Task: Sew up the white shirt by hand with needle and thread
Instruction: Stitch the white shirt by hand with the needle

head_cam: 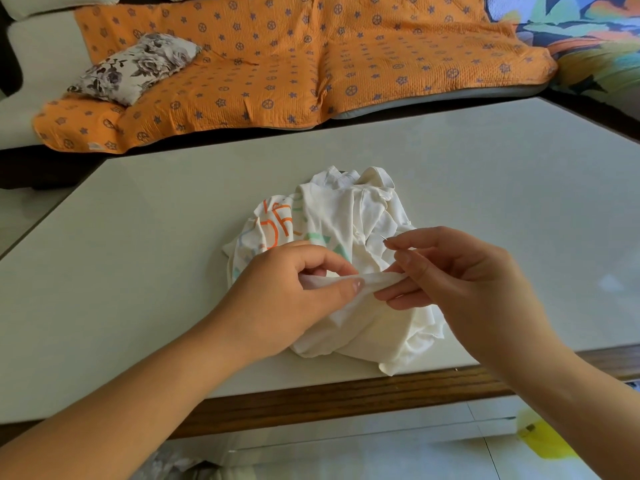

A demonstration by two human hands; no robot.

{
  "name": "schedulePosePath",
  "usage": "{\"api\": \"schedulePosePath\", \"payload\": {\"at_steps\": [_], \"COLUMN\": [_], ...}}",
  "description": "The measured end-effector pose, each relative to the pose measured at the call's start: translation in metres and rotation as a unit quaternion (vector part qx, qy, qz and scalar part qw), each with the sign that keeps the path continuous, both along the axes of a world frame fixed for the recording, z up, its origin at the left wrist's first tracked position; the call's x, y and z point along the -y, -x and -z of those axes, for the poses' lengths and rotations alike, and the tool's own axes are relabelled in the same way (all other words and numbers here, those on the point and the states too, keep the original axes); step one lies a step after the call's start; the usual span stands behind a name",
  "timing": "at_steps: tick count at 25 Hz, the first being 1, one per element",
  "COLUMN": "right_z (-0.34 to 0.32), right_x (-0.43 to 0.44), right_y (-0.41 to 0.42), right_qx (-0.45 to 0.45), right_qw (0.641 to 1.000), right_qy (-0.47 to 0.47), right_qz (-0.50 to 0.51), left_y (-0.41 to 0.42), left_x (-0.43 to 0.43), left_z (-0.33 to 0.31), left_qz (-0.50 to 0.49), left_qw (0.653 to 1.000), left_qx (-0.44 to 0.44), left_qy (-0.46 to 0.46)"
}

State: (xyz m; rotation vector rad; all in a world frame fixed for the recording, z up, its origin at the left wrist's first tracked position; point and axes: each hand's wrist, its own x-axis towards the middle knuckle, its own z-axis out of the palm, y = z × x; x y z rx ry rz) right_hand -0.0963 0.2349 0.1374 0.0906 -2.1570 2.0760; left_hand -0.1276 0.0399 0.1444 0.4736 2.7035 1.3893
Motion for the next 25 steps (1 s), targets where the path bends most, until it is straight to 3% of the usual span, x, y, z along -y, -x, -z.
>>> {"api": "schedulePosePath", "payload": {"at_steps": [7, 15, 25], "right_z": [-0.001, -0.005, -0.009], "right_x": [-0.003, -0.004, -0.006], "right_y": [-0.005, -0.011, -0.012], "right_qx": [0.001, 0.017, 0.036], "right_qw": [0.999, 0.981, 0.982], "right_qy": [-0.040, -0.192, -0.183], "right_qz": [-0.011, -0.029, -0.037], "left_y": [-0.002, -0.005, -0.004], "left_x": [0.001, 0.003, 0.003], "left_z": [-0.005, -0.005, -0.002], "left_qz": [0.025, 0.008, 0.016], "left_qw": [0.998, 0.999, 0.999], "left_qx": [-0.045, -0.031, -0.027], "left_qy": [0.023, 0.005, 0.006]}}
